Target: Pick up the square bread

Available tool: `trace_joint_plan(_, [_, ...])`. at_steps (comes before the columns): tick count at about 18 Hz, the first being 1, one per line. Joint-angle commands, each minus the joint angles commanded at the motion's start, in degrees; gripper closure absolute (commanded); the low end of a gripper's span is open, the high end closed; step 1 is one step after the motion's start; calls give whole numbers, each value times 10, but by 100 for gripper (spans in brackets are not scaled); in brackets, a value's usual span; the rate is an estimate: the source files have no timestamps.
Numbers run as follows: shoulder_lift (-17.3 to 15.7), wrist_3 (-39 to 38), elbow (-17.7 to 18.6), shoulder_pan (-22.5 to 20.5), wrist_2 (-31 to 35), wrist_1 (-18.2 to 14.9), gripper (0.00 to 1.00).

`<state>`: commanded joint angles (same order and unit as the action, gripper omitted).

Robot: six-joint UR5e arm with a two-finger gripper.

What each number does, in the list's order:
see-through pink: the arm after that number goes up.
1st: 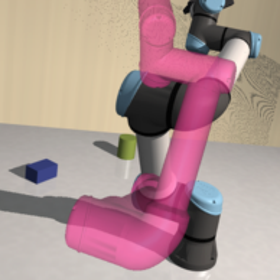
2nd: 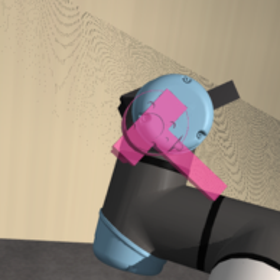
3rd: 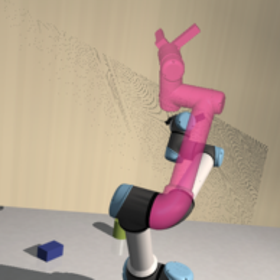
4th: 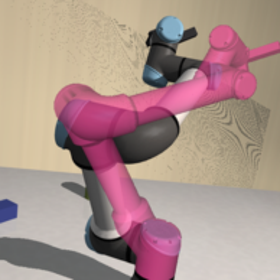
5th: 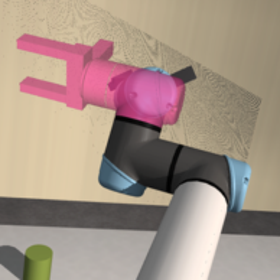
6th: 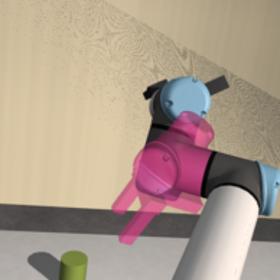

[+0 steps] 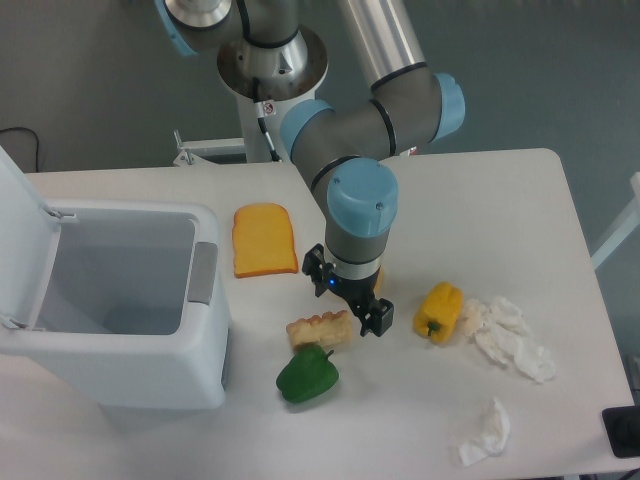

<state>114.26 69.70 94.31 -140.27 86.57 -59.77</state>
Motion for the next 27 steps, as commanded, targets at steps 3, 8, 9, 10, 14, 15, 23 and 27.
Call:
trace_joint_plan(3, [10, 0, -3, -1, 0, 1, 0])
trace_joint_plan(8, [35, 5, -9, 1, -1, 2, 0])
trace_joint_plan(9, [39, 10, -10, 1, -1, 2, 0])
trace_joint_plan(10, [43, 13, -9, 2, -1, 2, 0])
trace_joint_plan(14, [55, 16, -5, 4, 1, 0, 0])
trace_joint_plan(15, [55, 17, -2, 4, 0, 1, 0])
trace_joint_plan(23, [55, 14, 4, 10, 1, 0, 42])
trace_joint_plan(27, [54, 13, 4, 11, 1, 0, 76])
